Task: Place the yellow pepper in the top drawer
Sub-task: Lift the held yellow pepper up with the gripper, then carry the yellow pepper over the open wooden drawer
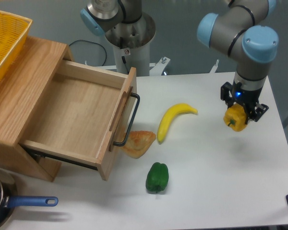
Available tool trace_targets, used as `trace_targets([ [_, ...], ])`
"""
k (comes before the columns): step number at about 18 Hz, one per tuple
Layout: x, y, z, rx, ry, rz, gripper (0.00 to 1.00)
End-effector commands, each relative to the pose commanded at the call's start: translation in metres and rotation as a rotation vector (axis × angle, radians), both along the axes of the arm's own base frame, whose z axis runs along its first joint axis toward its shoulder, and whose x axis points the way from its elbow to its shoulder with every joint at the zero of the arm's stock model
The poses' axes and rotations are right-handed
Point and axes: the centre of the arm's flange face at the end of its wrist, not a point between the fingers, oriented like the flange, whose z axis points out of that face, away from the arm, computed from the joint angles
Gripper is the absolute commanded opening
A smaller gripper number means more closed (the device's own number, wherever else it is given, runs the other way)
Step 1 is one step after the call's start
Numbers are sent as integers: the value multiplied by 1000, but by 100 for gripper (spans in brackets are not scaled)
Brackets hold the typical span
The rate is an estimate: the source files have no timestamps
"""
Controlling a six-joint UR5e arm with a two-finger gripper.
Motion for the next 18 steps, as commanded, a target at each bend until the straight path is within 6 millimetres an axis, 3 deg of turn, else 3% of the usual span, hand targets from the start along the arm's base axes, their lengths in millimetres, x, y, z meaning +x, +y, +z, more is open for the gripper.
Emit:
trace_targets([
  [2,5,-1,3,-1,-19,0,30],
  [10,44,0,46,72,-87,40,30],
  [13,67,1,70,143,-127,87,31],
  [18,111,-3,94,236,-153,146,31],
])
